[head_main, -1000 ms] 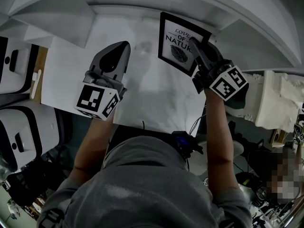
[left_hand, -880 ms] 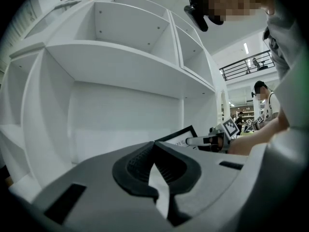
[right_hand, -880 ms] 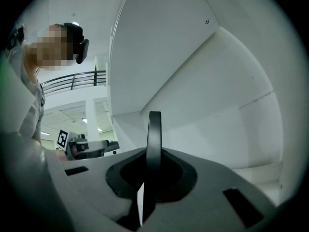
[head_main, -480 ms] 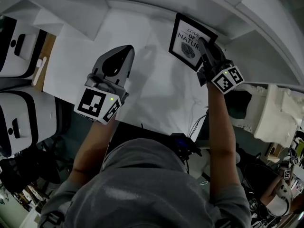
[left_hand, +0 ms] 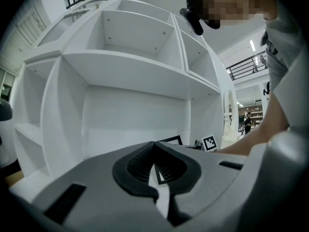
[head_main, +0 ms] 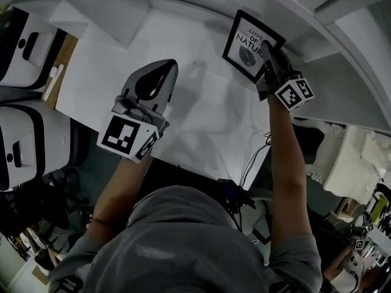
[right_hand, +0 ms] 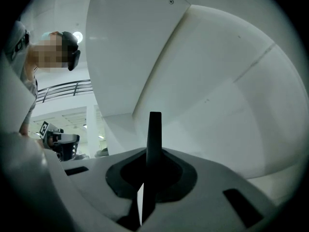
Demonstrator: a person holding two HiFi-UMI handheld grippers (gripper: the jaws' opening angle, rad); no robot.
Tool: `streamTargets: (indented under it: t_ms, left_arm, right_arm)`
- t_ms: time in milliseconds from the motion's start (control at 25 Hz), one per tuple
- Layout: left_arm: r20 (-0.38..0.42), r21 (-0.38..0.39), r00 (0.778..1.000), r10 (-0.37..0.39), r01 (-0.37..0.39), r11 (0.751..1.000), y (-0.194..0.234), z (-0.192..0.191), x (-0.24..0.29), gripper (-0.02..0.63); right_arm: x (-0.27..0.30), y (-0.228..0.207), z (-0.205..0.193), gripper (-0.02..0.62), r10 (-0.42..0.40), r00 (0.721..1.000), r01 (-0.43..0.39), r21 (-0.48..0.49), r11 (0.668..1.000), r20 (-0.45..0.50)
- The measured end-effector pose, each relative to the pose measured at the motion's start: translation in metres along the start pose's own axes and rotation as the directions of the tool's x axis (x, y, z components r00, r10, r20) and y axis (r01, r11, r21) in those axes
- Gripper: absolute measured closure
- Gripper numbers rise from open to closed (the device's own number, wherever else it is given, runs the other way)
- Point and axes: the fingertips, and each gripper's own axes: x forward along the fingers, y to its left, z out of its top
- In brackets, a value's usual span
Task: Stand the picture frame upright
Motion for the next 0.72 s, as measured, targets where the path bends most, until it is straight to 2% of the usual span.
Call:
streamTargets:
  t_ms: [160, 440, 720]
  left_arm:
    - [0.003, -0.011, 1.0, 0.013, -0.013, 1.0, 0.002, -0.002, -0.002, 0.6]
    - [0.003, -0.022, 1.0, 0.028, -0.028, 0.999, 0.017, -0.008, -0.017, 0.6]
    - [-0.048, -0.001, 0.999, 0.001, -0.001, 1.0, 0.014, -0.023, -0.023, 0.6]
  right_arm:
    - [0.012, -0.019, -0.005, 0.558, 0.005, 1.0, -0.005, -0.023, 1.0, -0.011]
    - [0.045, -0.052, -0.018, 0.558, -0.048, 0.999, 0.048, 0.006, 0.999, -0.02]
    - [0.072, -0.053, -0.021, 0.558, -0.017, 0.999, 0.015, -0.054, 0.998, -0.034]
